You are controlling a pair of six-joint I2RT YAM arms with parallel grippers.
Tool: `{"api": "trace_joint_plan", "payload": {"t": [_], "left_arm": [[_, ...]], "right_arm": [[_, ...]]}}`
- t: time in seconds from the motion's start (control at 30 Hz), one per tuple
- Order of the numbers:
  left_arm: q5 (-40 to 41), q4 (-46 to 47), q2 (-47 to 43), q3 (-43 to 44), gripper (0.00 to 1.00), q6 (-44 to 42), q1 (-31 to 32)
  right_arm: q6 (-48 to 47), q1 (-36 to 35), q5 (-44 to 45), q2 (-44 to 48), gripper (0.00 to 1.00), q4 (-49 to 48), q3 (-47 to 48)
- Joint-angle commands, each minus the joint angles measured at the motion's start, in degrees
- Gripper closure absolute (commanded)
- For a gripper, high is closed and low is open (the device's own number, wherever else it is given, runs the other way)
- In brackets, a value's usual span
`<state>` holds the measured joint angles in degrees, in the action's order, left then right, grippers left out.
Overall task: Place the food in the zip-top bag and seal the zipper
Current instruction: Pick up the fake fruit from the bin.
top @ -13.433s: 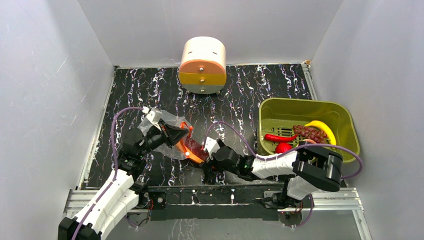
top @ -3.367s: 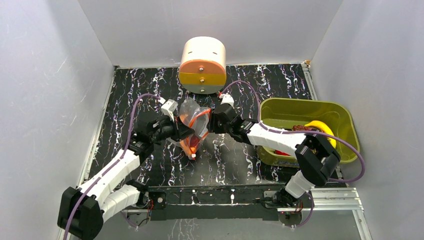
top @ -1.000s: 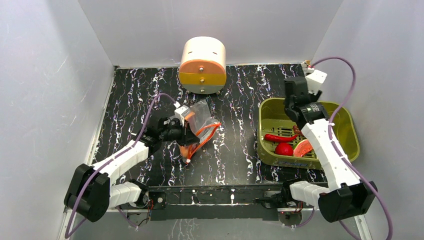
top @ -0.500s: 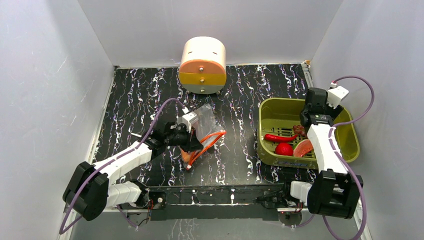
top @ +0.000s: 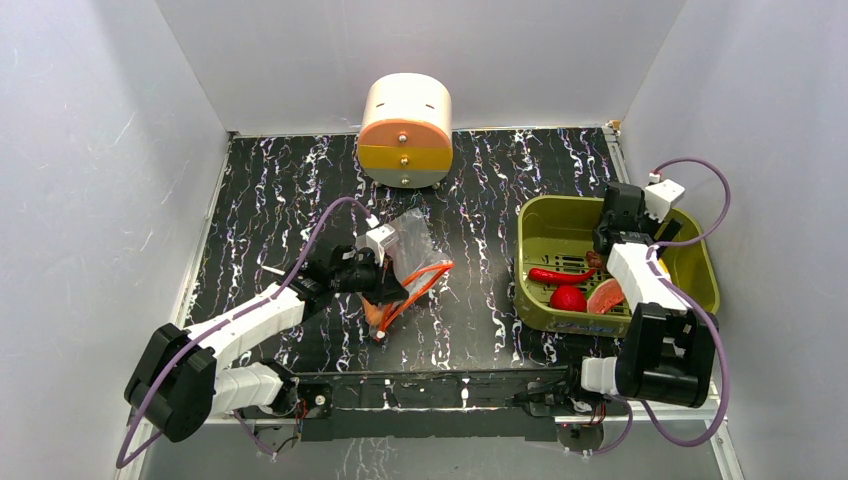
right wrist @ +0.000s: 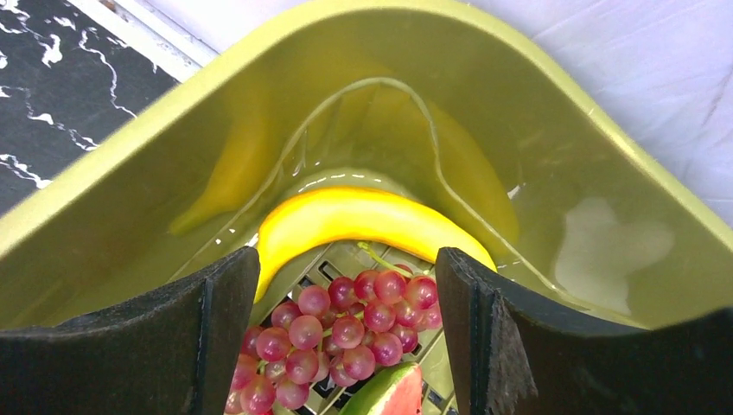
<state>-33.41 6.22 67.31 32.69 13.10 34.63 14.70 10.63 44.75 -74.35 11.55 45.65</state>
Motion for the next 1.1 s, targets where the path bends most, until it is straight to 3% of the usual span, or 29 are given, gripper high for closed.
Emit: {"api": "trace_joint_plan", "payload": {"t": [0.0,0.2,0.53,1.07], "left_arm": [[0.11,0.54,-0.34,1.03,1.0,0.03,0.26],[0.39,0.35,-0.56,0.97,1.0,-0.67,0.26],[0.2,0.74,-0.34,1.13,1.0,-0.89,0.26],[-0.2,0.62,-1.04,1.23,1.0,-1.5,0.26]], "right_arm": [[1.42,0.35,2.03,-2.04,0.3,-5.12,-2.57],[3.83,0.35,-0.3,-3.97,0.35,-7.6,-6.16],[4.49,0.53,-0.75,-9.37,0.21,-9.08,-6.97],[4.67,0.74,-7.24,-14.07,0.21,-7.3,-4.25]]}}
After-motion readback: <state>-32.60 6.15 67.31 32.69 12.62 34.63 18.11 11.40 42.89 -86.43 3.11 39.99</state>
